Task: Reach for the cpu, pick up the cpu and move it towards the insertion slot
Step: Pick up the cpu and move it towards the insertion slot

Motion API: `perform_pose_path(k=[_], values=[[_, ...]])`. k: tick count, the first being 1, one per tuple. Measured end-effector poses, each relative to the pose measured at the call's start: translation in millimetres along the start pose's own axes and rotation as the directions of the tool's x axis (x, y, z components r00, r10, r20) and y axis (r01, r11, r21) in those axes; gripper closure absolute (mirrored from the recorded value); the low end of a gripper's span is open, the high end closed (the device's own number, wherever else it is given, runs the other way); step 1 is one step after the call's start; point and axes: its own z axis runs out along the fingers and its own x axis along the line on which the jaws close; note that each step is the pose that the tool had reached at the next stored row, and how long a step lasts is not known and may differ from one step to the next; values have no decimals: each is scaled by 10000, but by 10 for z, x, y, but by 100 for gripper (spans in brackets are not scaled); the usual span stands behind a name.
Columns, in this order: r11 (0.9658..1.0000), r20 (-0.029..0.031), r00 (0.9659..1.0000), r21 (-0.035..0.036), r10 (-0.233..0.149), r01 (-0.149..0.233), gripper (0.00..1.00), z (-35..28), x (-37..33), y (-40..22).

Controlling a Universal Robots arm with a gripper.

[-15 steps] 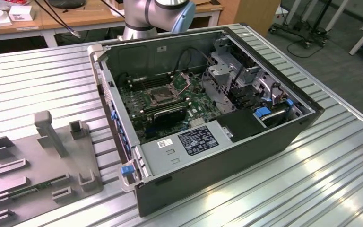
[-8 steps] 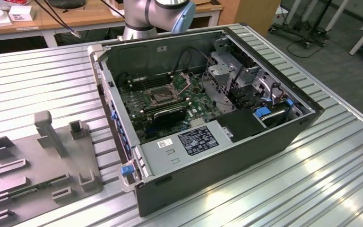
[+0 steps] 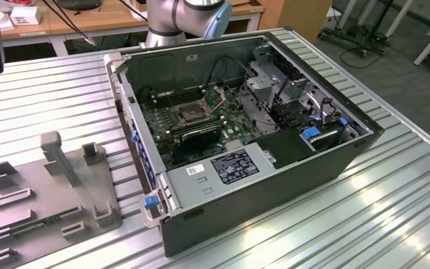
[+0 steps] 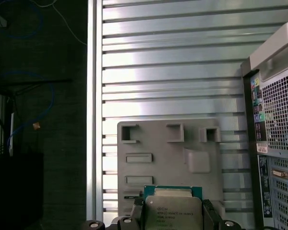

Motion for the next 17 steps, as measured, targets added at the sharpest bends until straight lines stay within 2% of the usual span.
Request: perform_pose_path(k=[17], values=[[10000, 0, 10000, 1, 0, 0, 46, -1, -100, 4]])
